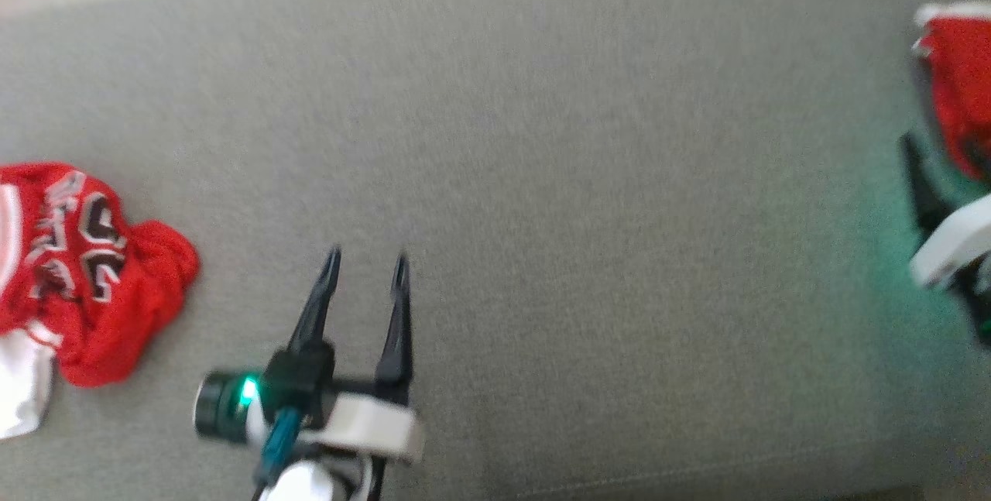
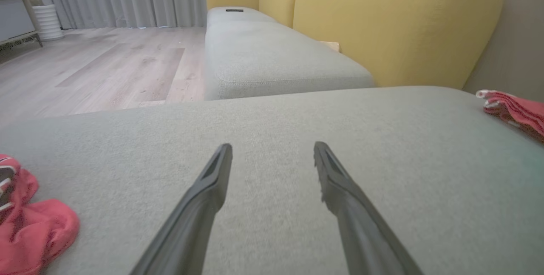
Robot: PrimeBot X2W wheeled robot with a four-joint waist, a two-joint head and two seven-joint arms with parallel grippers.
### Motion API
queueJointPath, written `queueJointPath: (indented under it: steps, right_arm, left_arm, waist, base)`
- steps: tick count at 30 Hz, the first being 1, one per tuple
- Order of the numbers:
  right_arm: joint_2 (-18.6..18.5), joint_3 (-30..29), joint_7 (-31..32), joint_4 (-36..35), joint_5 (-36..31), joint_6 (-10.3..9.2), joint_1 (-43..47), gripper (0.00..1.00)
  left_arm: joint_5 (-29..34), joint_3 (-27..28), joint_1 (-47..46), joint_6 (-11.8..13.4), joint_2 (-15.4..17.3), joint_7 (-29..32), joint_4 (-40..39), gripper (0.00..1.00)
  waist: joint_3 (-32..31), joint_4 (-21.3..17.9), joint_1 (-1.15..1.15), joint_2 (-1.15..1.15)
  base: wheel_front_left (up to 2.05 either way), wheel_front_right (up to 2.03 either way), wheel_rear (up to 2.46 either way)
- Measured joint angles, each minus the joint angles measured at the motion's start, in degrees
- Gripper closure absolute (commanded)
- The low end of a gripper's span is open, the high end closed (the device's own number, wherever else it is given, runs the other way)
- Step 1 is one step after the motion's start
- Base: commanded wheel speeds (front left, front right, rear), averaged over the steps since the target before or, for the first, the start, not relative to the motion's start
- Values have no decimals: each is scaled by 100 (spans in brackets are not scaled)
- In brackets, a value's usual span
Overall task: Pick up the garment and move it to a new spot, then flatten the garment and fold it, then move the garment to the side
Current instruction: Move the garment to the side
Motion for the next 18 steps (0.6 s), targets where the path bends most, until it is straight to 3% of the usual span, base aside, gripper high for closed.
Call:
queueJointPath:
  steps: [9,18]
  right_arm:
    - [749,75,-296,-223,-280,0,1029,0]
    - [1429,-1472,-321,-1695,-2023,0,2245,0]
  left_arm:
    - [-68,547,759,-175,42,1,430,0]
    - [-87,926,1185,-282,35,1,447,0]
  waist:
    - [-1169,161,0,0]
    - [-1828,304,0,0]
  base:
    - [0,0,0]
    - [0,0,0]
